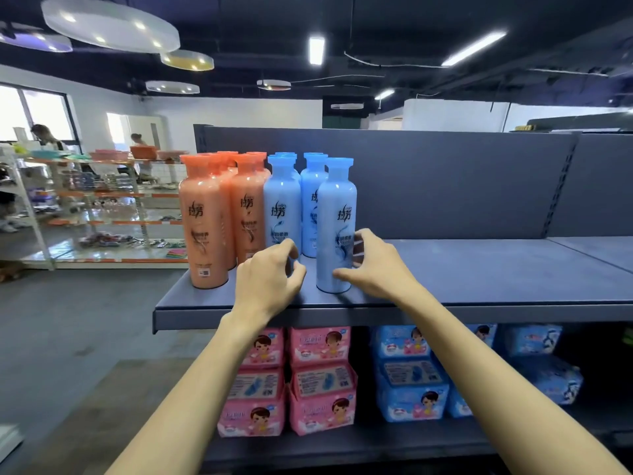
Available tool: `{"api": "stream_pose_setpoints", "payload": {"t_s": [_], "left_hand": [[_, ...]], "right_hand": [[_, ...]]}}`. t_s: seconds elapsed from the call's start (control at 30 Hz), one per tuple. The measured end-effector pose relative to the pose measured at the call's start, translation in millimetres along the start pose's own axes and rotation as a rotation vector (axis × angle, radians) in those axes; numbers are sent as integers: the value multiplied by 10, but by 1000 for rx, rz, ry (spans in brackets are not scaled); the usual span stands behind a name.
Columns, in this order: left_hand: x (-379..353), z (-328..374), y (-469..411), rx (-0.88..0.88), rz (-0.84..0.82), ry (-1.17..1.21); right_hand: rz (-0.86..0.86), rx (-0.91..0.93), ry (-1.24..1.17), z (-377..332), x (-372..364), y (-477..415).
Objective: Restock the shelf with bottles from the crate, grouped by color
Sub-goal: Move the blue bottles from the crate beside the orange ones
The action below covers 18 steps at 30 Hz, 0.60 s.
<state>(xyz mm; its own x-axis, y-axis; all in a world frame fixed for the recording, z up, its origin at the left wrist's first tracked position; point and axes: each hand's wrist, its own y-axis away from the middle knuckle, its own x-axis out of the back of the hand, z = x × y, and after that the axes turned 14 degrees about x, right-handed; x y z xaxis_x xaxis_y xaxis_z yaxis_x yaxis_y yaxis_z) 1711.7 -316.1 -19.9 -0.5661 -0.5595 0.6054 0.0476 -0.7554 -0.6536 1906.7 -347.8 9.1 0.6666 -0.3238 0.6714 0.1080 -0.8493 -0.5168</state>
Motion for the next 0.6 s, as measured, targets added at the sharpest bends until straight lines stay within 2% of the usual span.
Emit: {"api": "stream_pose_setpoints", "payload": {"t_s": [0.17,0.6], "left_hand": [[-94,-8,-65,-13,-11,28],[-161,-84,-38,-30,5,174]], "right_hand": [[-60,-6,20,56,-69,-52],[0,-38,65,142,-383,-330]]}}
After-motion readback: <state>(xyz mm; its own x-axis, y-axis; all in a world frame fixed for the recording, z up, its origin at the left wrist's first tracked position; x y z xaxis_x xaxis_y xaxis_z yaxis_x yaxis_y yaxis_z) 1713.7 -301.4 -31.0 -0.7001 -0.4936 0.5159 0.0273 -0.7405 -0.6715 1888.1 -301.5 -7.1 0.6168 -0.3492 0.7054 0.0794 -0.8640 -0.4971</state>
